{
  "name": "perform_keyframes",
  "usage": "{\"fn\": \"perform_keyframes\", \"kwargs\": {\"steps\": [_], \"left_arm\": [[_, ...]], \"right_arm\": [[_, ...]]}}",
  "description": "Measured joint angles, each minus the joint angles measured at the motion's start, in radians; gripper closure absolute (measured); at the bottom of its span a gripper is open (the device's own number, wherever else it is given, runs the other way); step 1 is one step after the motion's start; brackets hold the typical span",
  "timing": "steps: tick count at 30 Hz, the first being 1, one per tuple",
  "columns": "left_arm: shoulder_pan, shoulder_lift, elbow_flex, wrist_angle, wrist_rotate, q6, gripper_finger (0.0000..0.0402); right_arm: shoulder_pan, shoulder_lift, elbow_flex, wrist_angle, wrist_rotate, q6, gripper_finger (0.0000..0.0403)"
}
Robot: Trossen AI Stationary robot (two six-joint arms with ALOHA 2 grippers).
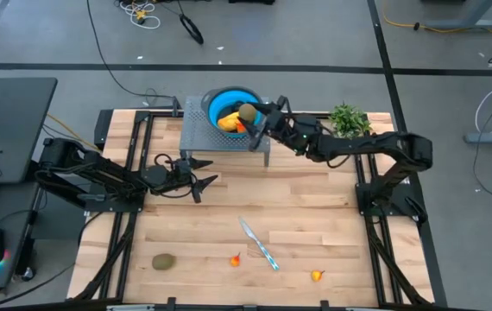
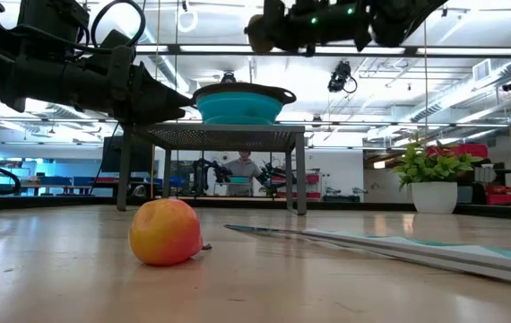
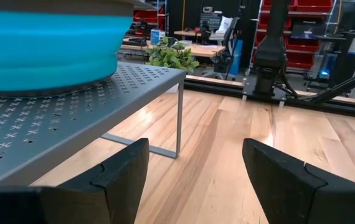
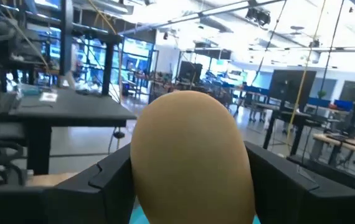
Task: Pick & Place Fruit
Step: Put the brown kiwi into the blue strainer bowl on the shelf
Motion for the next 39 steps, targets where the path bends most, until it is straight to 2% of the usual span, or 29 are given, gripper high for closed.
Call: {"fn": "perform_keyframes", "kwargs": {"steps": [11, 23, 33, 39], "left_arm": [[0.0, 0.0, 0.0, -0.002, 0.0, 0.002, 0.0135], [0.0, 0.0, 0.0, -0.002, 0.0, 0.001, 0.0135], [0.0, 0.0, 0.0, -0.004, 0.0, 0.001, 0.0135], [0.0, 0.0, 0.0, -0.01, 0.0, 0.006, 0.0135]], "right_arm": [[-0.051, 0.042, 0.0, -0.015, 0.0, -0.003, 0.0143], [-0.055, 0.042, 0.0, -0.071, -0.001, -0.052, 0.009], [-0.045, 0.039, -0.001, -0.077, 0.001, -0.052, 0.0087], [-0.004, -0.001, -0.001, -0.041, 0.085, -0.126, 0.0087]]}}
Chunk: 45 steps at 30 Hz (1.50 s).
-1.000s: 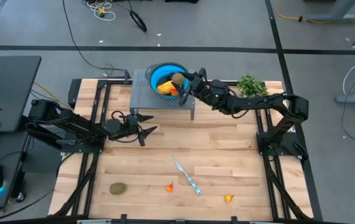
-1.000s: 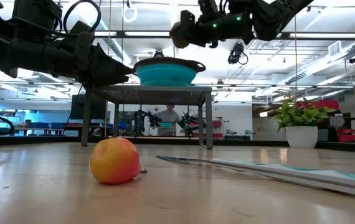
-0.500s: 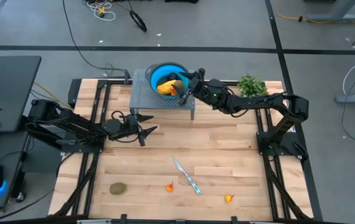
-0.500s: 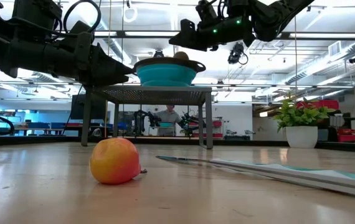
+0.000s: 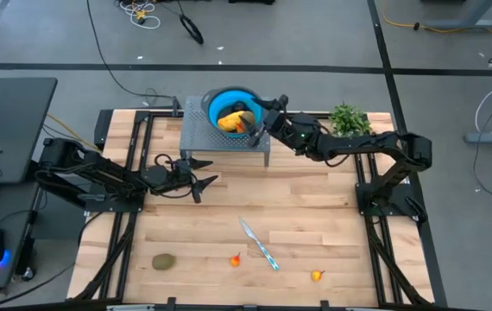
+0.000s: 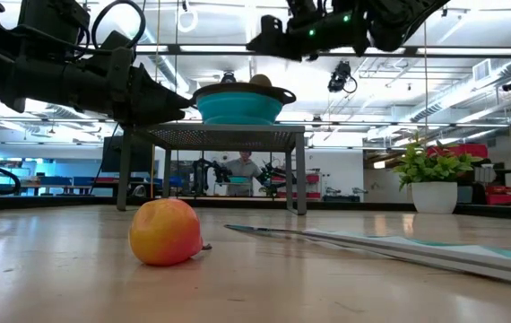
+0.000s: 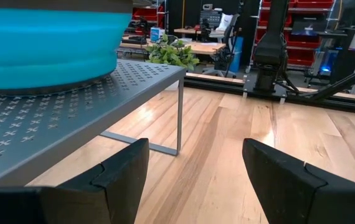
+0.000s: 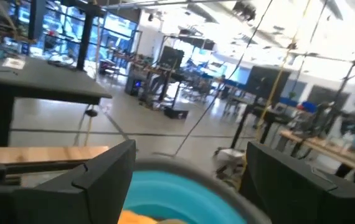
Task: Pick & Place Fruit
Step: Put the brown kiwi into the blue strainer bowl on the shelf
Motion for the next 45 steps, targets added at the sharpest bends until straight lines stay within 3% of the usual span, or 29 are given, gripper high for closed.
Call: {"fn": "perform_keyframes", "kwargs": {"steps": [8, 12, 14, 17, 27, 38, 45], "left_arm": [[0.0, 0.0, 0.0, 0.001, 0.0, 0.0, 0.0135], [0.0, 0.0, 0.0, 0.001, 0.0, 0.0, 0.0135], [0.0, 0.0, 0.0, 0.001, 0.0, 0.0, 0.0135], [0.0, 0.0, 0.0, 0.003, 0.0, -0.007, 0.0135], [0.0, 0.0, 0.0, 0.004, 0.0, -0.003, 0.0135], [0.0, 0.0, 0.0, 0.002, 0.0, 0.0, 0.0135], [0.0, 0.0, 0.0, 0.001, 0.0, 0.0, 0.0135]], "right_arm": [[0.085, -0.07, 0.0, -0.057, 0.099, -0.064, 0.0087], [0.107, -0.072, 0.0, -0.167, 0.055, -0.026, 0.0087], [0.108, -0.073, 0.0, -0.225, -0.017, 0.003, 0.0087], [0.099, -0.062, 0.0, -0.272, -0.079, 0.027, 0.0087], [-0.027, -0.045, 0.0, -0.303, -0.084, 0.075, 0.0087], [-0.098, -0.044, 0.0, -0.228, 0.039, 0.09, 0.0087], [-0.097, -0.044, 0.0, -0.291, 0.074, 0.081, 0.0087]]}}
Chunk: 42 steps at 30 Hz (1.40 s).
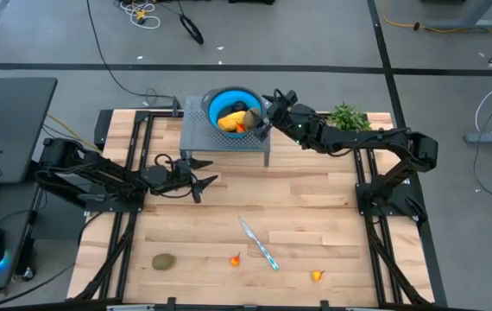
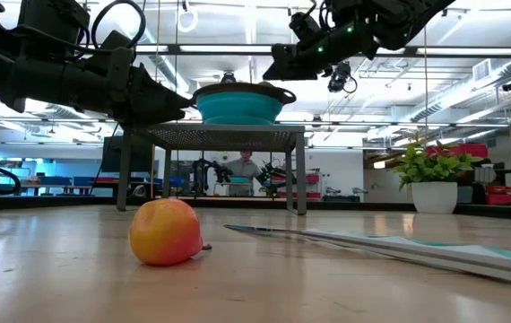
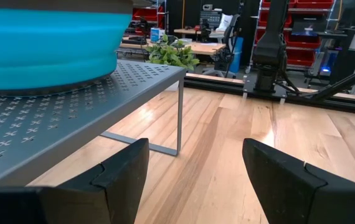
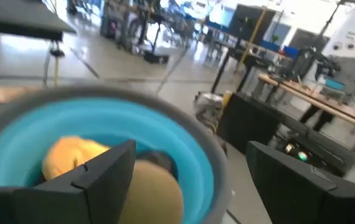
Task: Pick & Place Fruit
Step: Put the brown kiwi into the blue strainer bowl on the shelf
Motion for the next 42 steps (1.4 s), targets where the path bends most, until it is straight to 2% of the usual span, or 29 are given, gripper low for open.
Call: {"fn": "perform_keyframes", "kwargs": {"steps": [12, 18, 32, 42], "left_arm": [[0.0, 0.0, 0.0, -0.002, 0.0, 0.008, 0.0135], [0.0, 0.0, 0.0, -0.014, 0.0, 0.002, 0.0135], [0.0, 0.0, 0.0, -0.014, 0.0, -0.006, 0.0135], [0.0, 0.0, 0.0, -0.014, 0.0, -0.004, 0.0135]], "right_arm": [[0.055, 0.0, 0.0, 0.03, 0.008, -0.019, 0.0087], [0.058, 0.0, 0.0, -0.055, 0.013, -0.027, 0.0087], [0.048, 0.0, 0.0, -0.088, 0.026, -0.025, 0.0087], [0.069, -0.005, 0.0, -0.039, 0.026, -0.033, 0.0087]]}}
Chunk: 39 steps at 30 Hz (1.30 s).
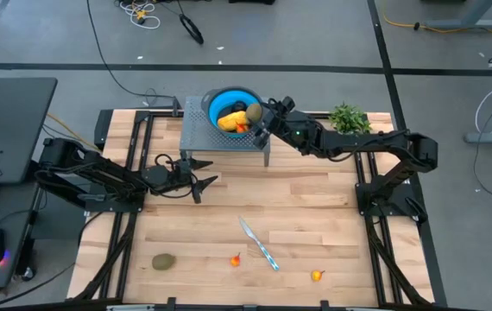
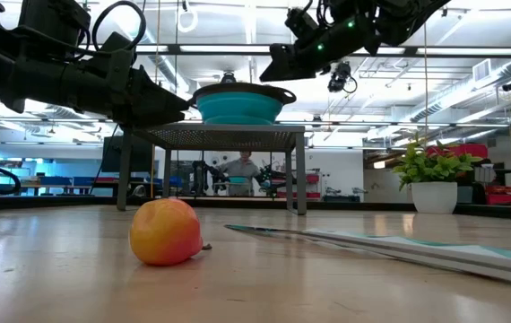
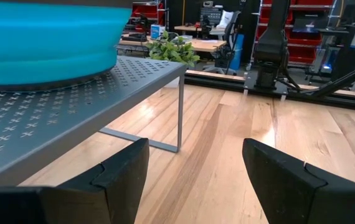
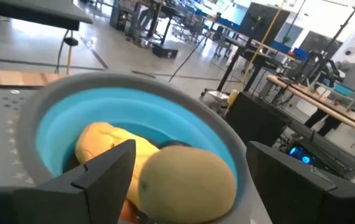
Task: Pick & Place Fruit
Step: Put the brown kiwi into the blue strainer bowl on the shelf
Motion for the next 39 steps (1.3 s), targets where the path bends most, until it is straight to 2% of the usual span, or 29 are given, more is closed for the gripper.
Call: {"fn": "perform_keyframes", "kwargs": {"steps": [9, 14, 20, 24, 34, 39], "left_arm": [[0.0, 0.0, 0.0, 0.0, 0.0, 0.004, 0.0135], [0.0, 0.0, 0.0, 0.0, 0.0, 0.004, 0.0135], [0.0, 0.0, 0.0, 0.0, 0.0, -0.004, 0.0135], [0.0, 0.0, 0.0, 0.009, 0.0, -0.004, 0.0135], [0.0, 0.0, 0.0, 0.023, 0.0, -0.004, 0.0135], [0.0, 0.0, 0.0, 0.023, 0.0, -0.004, 0.0135]], "right_arm": [[0.083, -0.08, 0.0, -0.025, 0.0, 0.005, 0.0087], [0.165, -0.124, 0.0, -0.192, -0.006, 0.077, 0.0087], [0.237, -0.121, 0.0, -0.466, -0.193, 0.214, 0.0087], [0.277, -0.12, -0.013, -0.602, -0.231, 0.299, 0.0087], [0.35, -0.119, -0.178, -0.596, -0.239, 0.418, 0.0087], [0.369, -0.119, -0.299, -0.385, -0.24, 0.474, 0.0087]]}}
